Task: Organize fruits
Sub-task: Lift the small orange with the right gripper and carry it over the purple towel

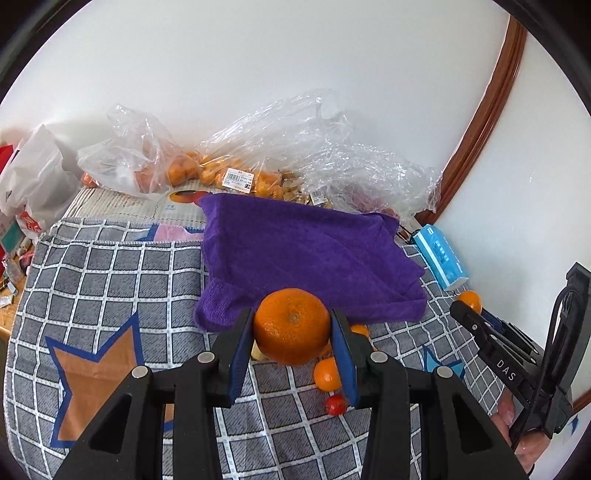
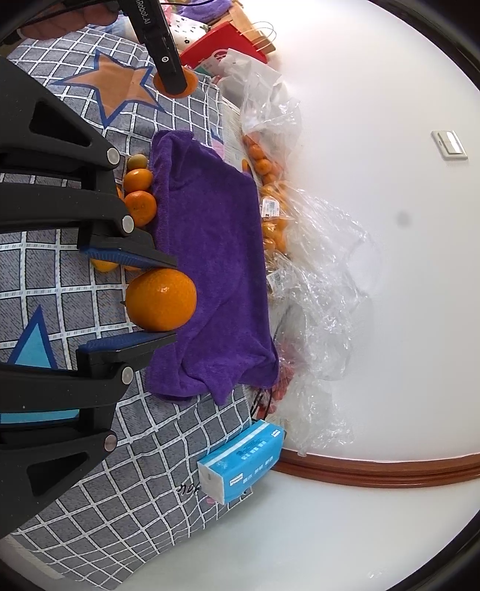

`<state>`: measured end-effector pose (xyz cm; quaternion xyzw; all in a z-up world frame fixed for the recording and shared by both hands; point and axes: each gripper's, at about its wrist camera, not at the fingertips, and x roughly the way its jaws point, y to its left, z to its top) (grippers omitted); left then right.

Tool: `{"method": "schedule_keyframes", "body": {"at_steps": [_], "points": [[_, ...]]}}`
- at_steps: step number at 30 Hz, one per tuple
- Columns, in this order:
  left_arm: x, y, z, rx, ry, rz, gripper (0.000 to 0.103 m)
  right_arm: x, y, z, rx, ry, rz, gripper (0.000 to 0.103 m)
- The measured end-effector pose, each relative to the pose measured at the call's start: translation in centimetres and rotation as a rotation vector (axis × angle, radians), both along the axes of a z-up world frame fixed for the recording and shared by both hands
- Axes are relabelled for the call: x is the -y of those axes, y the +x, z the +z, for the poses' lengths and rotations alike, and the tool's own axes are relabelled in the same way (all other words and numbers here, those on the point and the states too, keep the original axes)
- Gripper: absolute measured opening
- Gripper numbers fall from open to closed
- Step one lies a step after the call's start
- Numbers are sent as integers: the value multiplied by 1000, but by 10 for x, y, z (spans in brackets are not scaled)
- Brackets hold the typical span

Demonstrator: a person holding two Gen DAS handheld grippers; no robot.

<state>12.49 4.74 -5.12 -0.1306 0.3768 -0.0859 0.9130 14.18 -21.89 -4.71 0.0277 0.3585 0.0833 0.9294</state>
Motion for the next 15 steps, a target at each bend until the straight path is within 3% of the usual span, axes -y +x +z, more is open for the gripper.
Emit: {"method": "schedule_keyframes", "body": {"at_steps": [15], "points": [[11, 64, -7, -38, 14, -8, 39, 9, 63, -8, -11, 6, -16, 33]]}}
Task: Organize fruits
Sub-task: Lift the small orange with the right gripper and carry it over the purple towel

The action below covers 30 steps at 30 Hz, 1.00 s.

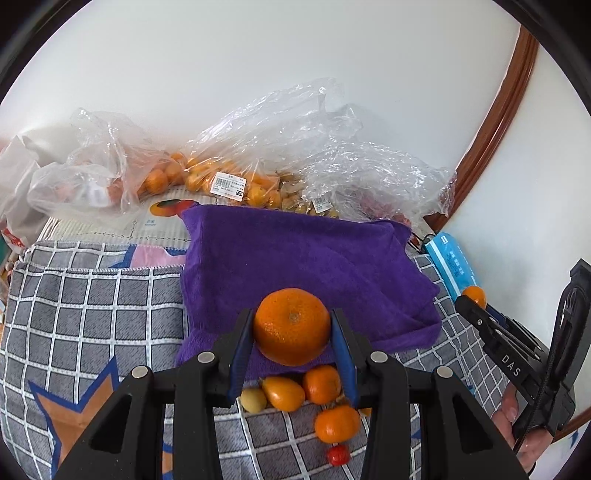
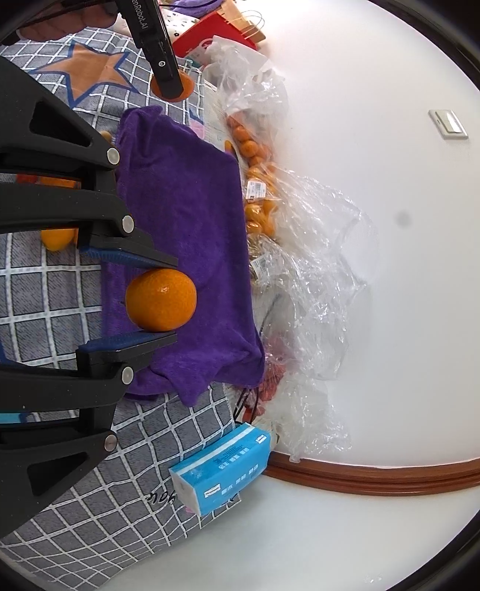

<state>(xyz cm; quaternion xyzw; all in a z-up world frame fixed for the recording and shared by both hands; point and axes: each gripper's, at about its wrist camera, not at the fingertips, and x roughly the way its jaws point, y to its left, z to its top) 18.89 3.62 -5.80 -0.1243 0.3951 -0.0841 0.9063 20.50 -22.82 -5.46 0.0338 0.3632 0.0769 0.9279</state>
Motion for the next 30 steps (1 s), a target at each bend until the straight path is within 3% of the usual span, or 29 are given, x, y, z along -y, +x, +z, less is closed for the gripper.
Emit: {"method": "schedule_keyframes", "body": {"at_steps": [18, 30], "points": [[7, 78, -23, -49, 52, 5, 39, -7, 88, -27, -26, -12, 25, 33], [8, 114, -52, -96, 63, 3, 39, -4, 130, -69, -127, 6, 18, 33]]}}
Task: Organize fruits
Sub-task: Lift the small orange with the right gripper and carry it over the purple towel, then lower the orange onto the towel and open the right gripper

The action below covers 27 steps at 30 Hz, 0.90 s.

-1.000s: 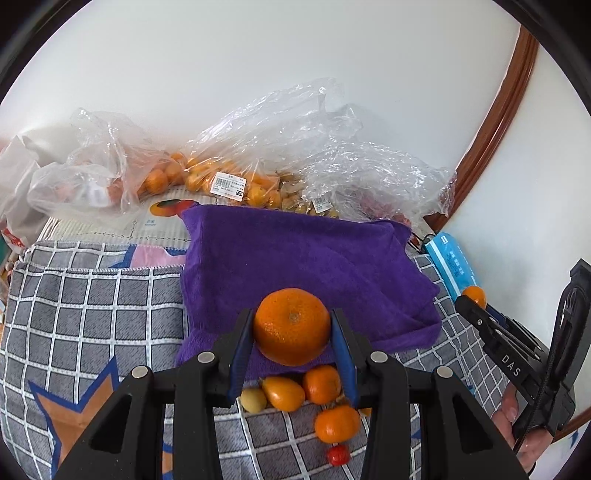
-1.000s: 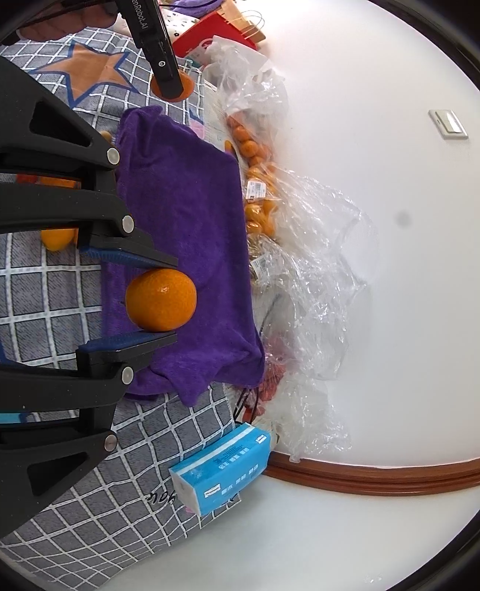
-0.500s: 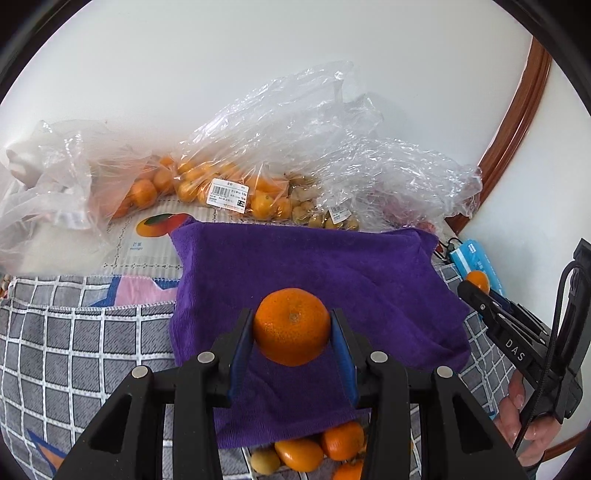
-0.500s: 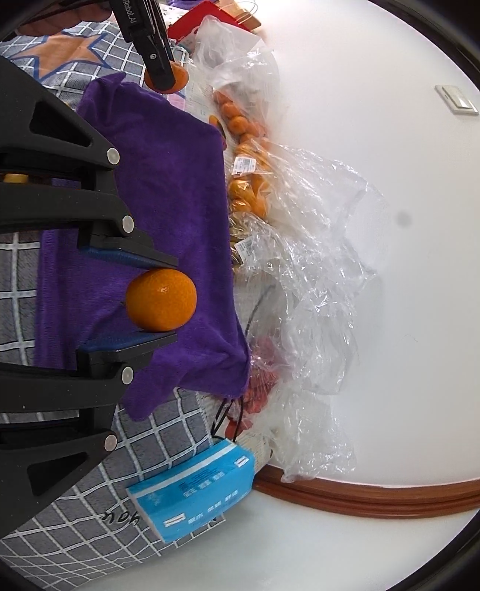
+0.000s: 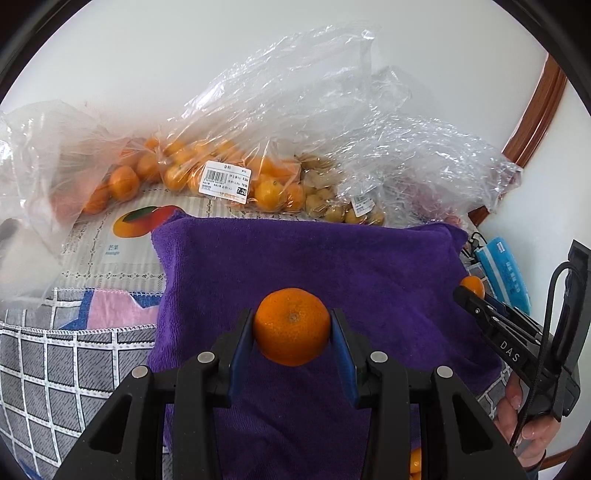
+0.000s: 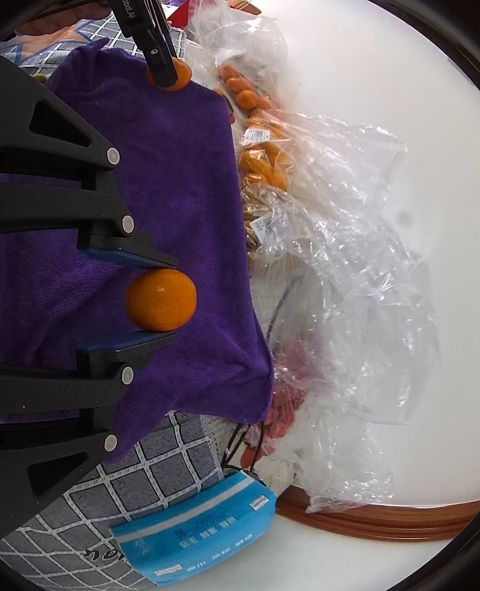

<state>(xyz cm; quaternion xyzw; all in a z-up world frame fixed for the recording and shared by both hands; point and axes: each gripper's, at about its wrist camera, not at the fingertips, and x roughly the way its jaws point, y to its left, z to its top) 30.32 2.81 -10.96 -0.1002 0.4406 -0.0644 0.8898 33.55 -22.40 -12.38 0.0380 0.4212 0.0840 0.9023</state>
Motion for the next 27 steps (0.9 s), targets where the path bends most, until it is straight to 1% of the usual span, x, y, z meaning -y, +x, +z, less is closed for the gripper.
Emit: {"method": "schedule_keyframes", "body": {"at_steps": [11, 23, 24, 25, 26, 27], "points": [[6, 15, -20, -49, 13, -9, 39, -6, 8, -25, -53, -24, 15, 33], [7, 18, -28, -88, 43, -14, 39, -11, 6, -33, -72, -29, 34, 33], [7, 18, -28, -91, 42, -18, 40, -11, 6, -33, -72, -27, 36, 33], [8, 18, -27, -92, 43, -22, 49, -11, 5, -32, -70, -24, 36, 33], [8, 17, -24, -90, 43, -22, 62, -11, 4, -30, -67, -20, 37, 36], [8, 14, -20, -78, 47, -14, 66, -10, 4, -28, -63, -14, 38, 43]]}}
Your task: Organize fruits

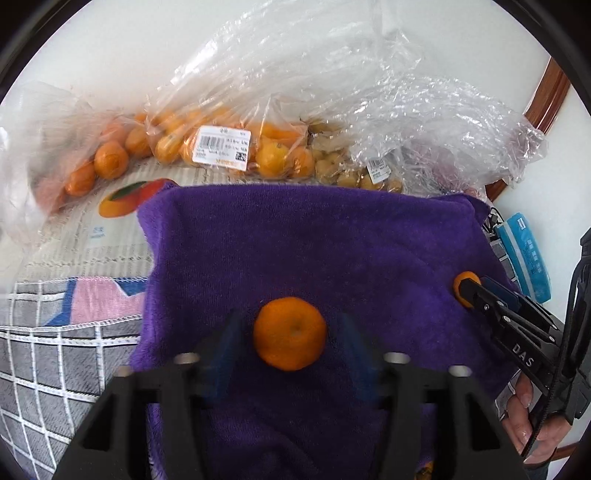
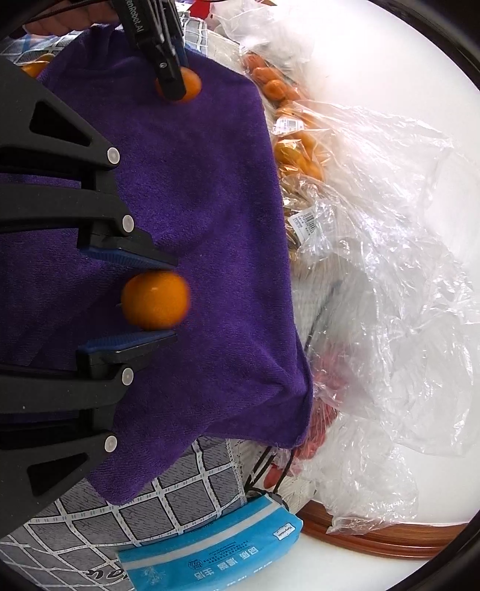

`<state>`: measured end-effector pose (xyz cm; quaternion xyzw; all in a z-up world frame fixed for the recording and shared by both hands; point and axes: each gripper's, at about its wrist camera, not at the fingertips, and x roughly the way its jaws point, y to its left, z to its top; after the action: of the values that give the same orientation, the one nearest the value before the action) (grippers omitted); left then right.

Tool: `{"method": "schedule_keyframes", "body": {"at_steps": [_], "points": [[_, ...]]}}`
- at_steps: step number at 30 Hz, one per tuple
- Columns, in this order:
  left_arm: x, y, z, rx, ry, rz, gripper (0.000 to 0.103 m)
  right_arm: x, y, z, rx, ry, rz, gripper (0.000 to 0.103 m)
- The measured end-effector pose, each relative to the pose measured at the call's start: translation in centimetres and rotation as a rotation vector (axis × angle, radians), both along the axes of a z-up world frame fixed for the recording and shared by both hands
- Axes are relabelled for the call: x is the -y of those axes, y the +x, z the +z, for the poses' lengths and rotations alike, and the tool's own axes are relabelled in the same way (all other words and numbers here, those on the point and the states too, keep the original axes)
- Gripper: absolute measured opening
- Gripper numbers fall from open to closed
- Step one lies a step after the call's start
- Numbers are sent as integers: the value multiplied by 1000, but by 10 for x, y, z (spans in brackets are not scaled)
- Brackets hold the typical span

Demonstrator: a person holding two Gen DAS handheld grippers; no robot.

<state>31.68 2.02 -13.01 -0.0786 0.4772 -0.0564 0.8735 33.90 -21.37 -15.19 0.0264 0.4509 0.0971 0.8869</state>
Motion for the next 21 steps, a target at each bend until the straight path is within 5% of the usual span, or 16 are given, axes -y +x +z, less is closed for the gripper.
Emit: {"method": "schedule_keyframes", "body": {"at_steps": [2, 8, 21], "points": [[-1, -6, 8, 30, 3, 10, 67, 1, -2, 6, 5, 13, 1, 56], [-8, -34, 32, 79, 19, 54, 67, 0, -17, 36, 54, 7, -5, 73], [-12, -135, 81, 226, -12, 74, 66, 7, -119, 101, 204, -18, 10, 75]]}}
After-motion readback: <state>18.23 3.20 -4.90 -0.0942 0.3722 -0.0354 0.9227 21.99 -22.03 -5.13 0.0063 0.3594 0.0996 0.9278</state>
